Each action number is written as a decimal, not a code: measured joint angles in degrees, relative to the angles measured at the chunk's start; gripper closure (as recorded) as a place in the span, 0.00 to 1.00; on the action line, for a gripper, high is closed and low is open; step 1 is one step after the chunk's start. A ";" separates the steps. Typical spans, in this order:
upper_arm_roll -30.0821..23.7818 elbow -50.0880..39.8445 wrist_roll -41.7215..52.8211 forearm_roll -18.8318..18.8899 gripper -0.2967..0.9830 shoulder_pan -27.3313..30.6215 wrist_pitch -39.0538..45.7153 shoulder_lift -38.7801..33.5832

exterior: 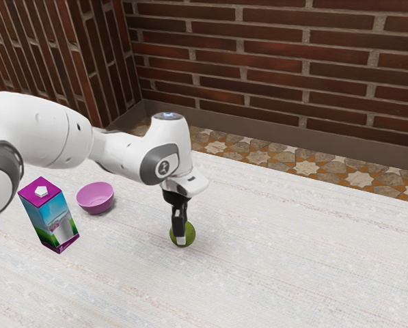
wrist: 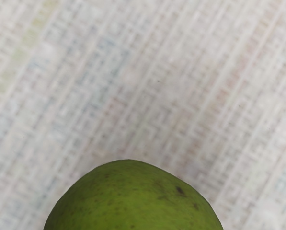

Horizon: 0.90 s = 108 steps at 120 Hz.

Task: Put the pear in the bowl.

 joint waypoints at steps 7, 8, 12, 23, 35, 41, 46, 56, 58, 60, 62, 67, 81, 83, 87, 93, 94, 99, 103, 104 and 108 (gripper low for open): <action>0.02 0.06 -0.04 -0.18 0.23 0.01 0.45 0.76; 0.03 0.07 -0.04 -0.24 0.23 0.01 0.51 0.84; 0.09 0.09 -0.07 -0.43 0.23 0.01 0.71 1.12; 0.18 0.14 -0.14 -0.57 0.25 0.01 1.11 1.60; 0.27 0.19 -0.19 -0.64 0.39 0.02 1.39 1.66; 0.58 0.21 -0.22 -0.59 0.43 0.01 1.51 1.59; 0.78 0.21 -0.24 -0.52 0.45 0.00 1.61 1.41; 0.92 0.14 -0.24 -0.30 0.47 0.06 1.63 -0.47; 0.93 0.08 -0.25 -0.24 0.48 0.07 1.58 -1.19; 0.93 0.05 -0.26 -0.18 0.49 0.10 1.50 -1.91; 0.94 -0.01 -0.27 -0.12 0.49 0.17 1.35 -2.72; 0.96 -0.64 -0.32 0.02 0.51 0.92 0.87 -5.37; 1.94 -3.40 -0.03 0.34 0.53 4.51 -1.09 -12.52; 2.47 -3.66 0.04 0.38 0.53 4.78 -1.43 -13.30; 3.90 -3.99 0.27 0.43 0.53 5.03 -2.09 -14.55; 6.72 -4.13 0.74 0.50 0.54 5.20 -2.90 -15.58; 7.20 -4.13 0.83 0.51 0.54 5.25 -3.02 -15.67; 9.63 -4.12 1.28 0.55 0.54 5.44 -3.57 -15.98; 11.29 -4.12 1.66 0.59 0.54 5.57 -3.96 -16.10; 11.64 -4.12 1.75 0.60 0.54 5.62 -4.05 -16.12; 13.07 -4.09 2.12 0.63 0.54 5.62 -4.39 -16.13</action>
